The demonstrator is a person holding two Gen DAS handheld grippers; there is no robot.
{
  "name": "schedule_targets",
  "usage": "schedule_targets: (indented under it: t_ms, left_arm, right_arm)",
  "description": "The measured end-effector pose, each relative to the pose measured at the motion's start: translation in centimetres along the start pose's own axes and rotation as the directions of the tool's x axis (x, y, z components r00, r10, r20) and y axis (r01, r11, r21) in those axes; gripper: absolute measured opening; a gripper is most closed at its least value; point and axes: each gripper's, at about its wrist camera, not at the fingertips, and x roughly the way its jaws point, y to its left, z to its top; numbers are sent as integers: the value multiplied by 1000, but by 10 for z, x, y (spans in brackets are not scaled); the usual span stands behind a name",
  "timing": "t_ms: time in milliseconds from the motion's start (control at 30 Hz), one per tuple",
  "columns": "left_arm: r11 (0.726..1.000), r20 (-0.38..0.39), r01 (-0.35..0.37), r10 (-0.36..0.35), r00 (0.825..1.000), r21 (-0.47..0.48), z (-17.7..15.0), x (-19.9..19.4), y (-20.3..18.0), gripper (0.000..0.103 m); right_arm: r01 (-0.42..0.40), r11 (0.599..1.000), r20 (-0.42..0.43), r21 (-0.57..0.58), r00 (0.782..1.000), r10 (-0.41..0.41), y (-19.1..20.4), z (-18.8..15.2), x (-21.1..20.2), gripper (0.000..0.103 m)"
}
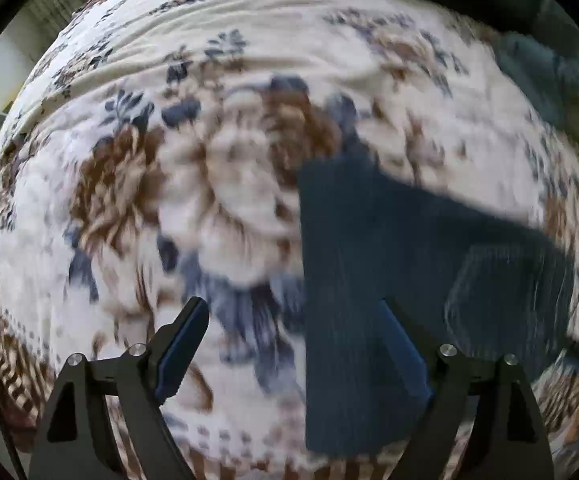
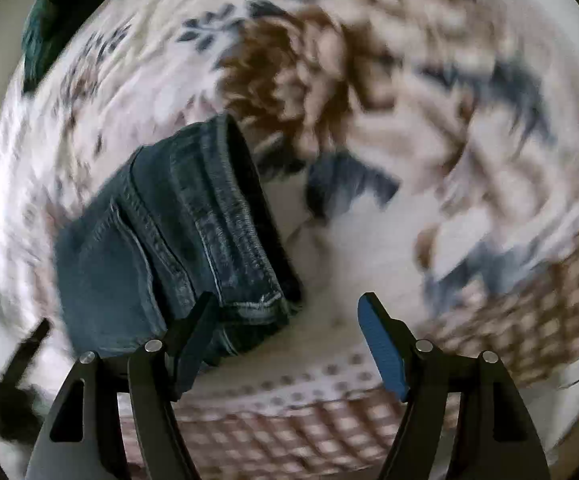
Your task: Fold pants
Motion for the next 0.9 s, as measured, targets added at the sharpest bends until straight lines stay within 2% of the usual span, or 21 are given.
schedule_targets:
  t_ms: [67,133,333,567,633,900]
  left_arm:
    - [1000,-33,-18,18,999,21,-15,8,-11,86]
    - [999,-56,-15,17,998,30,-24,14,-18,86]
    - [998,-44,-37,40,998,53,-28,22,-28,86]
    - [999,-52,-31,33,998,44,-26,27,-26,90]
    - [999,-60,-26,28,998,38,-27,28,-26,90]
    - [1000,-75,-13,15,997,23,-23,26,-21,90]
  right_arm:
    - [95,992,50,-86,995,-91,21,-6,-8,74]
    - [143,978,88,-149,987,-131,40,-12,-11,74]
    - [286,921,112,-266,958,-265,73,-17,12,74]
    - [322,897,116,-302,947,-301,74,-12,32,74]
    - [352,880,128,-319,936,-328,75,-12,36,74]
    - [329,893,108,-308,944,-311,71,-8,30,74]
